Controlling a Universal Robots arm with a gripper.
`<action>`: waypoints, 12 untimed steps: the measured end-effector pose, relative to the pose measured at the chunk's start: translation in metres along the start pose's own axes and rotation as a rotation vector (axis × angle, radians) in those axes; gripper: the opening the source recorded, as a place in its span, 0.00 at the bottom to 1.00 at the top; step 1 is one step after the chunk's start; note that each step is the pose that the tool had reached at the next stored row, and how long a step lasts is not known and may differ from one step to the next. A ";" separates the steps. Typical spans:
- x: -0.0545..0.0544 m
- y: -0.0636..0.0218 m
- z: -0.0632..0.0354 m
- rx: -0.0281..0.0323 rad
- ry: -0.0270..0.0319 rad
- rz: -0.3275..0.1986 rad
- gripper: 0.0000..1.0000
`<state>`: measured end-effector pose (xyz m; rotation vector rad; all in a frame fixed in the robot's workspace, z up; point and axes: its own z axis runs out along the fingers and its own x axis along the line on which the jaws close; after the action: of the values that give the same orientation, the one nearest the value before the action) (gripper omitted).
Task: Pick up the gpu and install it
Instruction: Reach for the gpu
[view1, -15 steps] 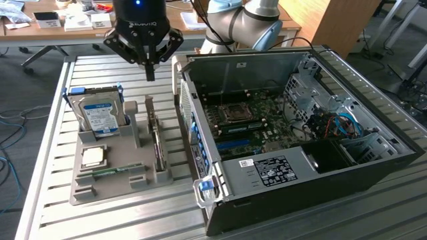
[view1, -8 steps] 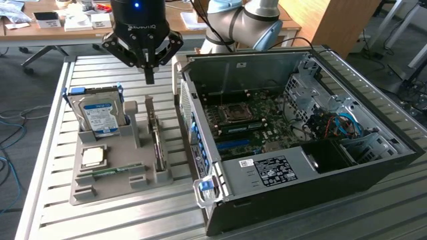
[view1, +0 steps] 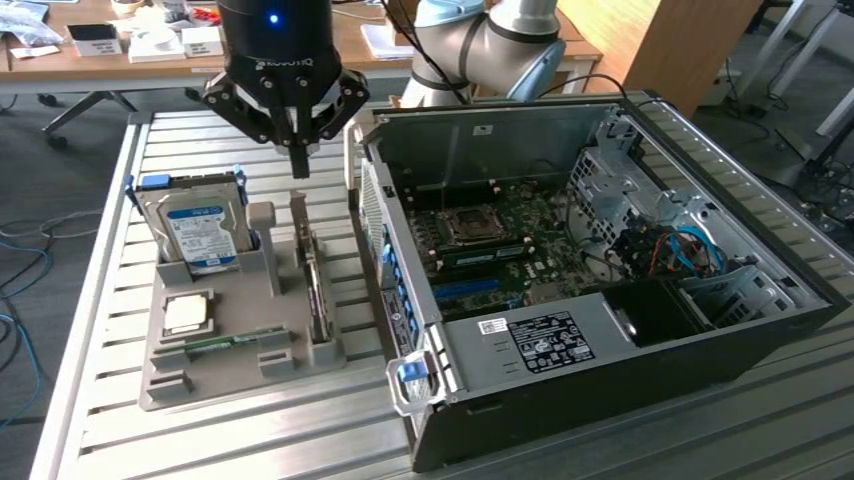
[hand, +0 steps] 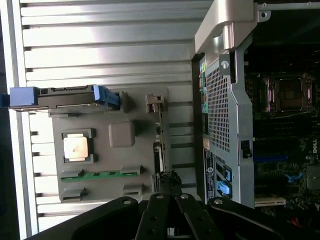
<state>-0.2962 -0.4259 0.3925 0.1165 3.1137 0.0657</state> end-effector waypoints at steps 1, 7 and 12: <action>0.000 -0.0015 0.0000 0.0001 0.0000 0.000 0.11; 0.000 -0.0043 -0.0001 0.0009 -0.0001 0.000 0.11; 0.000 -0.0050 -0.0001 0.0009 -0.0001 0.000 0.11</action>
<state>-0.2963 -0.4310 0.3924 0.1163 3.1137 0.0644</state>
